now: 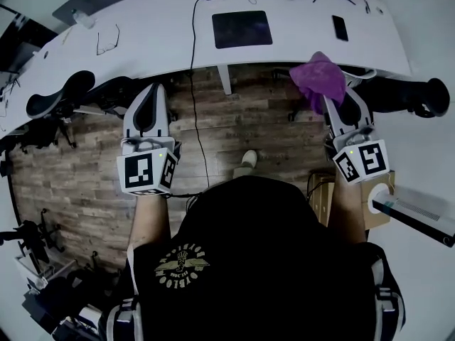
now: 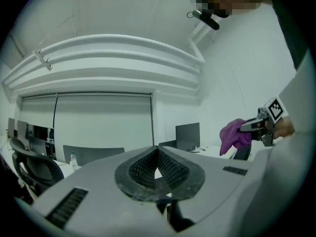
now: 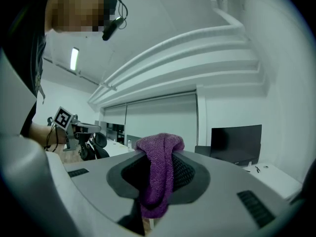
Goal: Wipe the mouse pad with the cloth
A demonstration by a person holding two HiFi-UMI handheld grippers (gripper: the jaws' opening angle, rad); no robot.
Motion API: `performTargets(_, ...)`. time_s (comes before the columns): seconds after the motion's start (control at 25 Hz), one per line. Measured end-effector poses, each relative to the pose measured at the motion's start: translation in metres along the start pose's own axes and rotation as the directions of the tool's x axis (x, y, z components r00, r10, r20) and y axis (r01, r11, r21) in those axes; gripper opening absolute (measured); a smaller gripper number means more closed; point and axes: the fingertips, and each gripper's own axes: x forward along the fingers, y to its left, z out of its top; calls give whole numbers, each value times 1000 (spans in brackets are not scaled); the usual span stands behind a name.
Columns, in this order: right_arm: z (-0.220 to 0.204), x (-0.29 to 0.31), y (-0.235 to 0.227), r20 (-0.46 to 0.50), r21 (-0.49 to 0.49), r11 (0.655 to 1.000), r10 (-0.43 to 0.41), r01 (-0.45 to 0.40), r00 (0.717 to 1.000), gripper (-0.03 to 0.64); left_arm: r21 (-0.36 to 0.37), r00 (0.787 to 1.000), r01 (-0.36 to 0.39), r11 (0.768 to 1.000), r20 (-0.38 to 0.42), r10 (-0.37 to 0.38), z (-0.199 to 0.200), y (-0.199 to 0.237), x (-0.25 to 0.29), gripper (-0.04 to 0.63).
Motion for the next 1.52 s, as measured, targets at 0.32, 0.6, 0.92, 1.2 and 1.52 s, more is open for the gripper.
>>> performTargets(0.32,0,10,-36,20,9,1000,29,-29,999,84,15,999,-40,999,30,40,18,-12,14,2)
performTargets(0.6,-2,12,-40,24,14,998,54,-55,998,84,46,998,-59,997,31,58,20,-13,7,2)
performTargets(0.92,-8,15,-40,27,24,999,34,-35,999,84,72,999,-36,997,19,35,14,-13,16,2)
performTargets(1.2,-18,20,-49,1,31,1000,1,-1,1000,84,84,999,-25,996,29,22,14,-13,35,2)
performTargets(1.52,-17,49,-51,-8,25,1000,4,-3,1000,84,131,999,-53,990,14,52,3,6,61,2)
